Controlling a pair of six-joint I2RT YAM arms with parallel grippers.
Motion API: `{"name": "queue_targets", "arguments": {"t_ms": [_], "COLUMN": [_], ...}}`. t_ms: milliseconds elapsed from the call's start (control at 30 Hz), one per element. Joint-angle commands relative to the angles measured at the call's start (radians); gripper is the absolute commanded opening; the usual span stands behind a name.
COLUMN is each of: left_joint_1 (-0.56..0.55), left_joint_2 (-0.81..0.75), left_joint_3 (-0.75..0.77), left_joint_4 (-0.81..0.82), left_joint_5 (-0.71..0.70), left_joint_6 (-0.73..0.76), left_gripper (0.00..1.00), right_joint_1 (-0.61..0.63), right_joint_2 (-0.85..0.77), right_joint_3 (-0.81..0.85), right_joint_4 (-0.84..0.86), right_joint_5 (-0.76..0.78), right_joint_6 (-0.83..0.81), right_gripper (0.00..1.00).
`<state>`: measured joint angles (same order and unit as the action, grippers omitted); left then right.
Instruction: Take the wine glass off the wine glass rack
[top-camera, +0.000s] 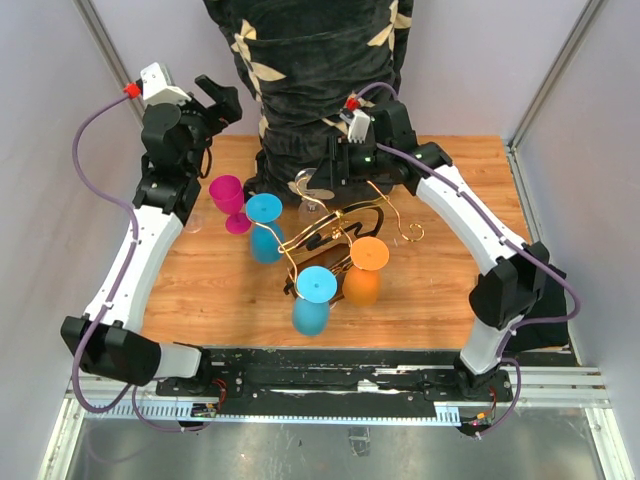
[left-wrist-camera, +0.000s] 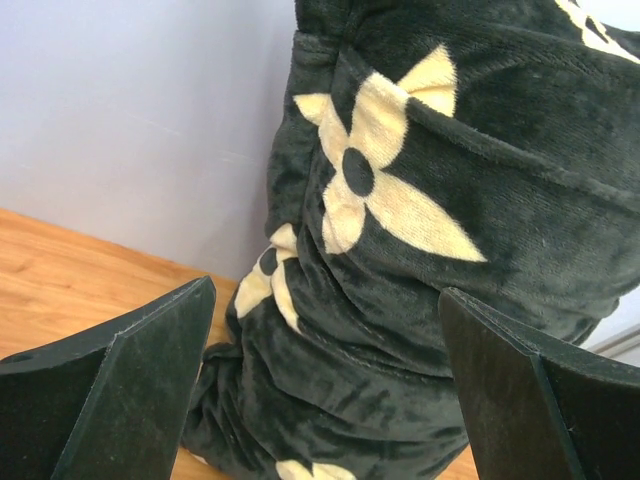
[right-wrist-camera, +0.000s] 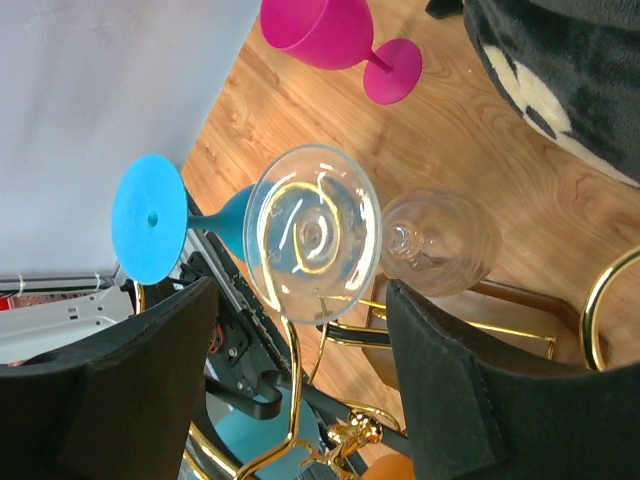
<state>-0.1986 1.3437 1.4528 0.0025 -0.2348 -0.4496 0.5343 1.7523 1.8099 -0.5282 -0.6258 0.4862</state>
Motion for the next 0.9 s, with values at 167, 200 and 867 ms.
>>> {"name": "queue_targets", "arguments": {"t_ms": [167,200,867], "left_joint_1": [0.001,0.001,-0.001], "left_joint_2": [-0.064,-0.061,-0.056], "left_joint_3": [-0.055,-0.055,-0.051], "left_joint_4": [0.047,0.049,0.056], "left_joint_5": [0.015,0.02,0.063], "left_joint_6": [0.008,0.007,-0.003], "left_gripper": [1.0,1.0,1.0], "right_joint_1": [-0.012,-0.013,-0.028], "right_joint_2": [0.049,0.049,0.036], "right_joint_3": [0.037,0.036,0.028], "right_joint_4": [0.099,0.099,0.233], "right_joint_5": [-0.008,-0.007,-0.16], "right_joint_6": [0.051,0.052,0.134], "right_gripper": [0.45,0.33,0.01]}}
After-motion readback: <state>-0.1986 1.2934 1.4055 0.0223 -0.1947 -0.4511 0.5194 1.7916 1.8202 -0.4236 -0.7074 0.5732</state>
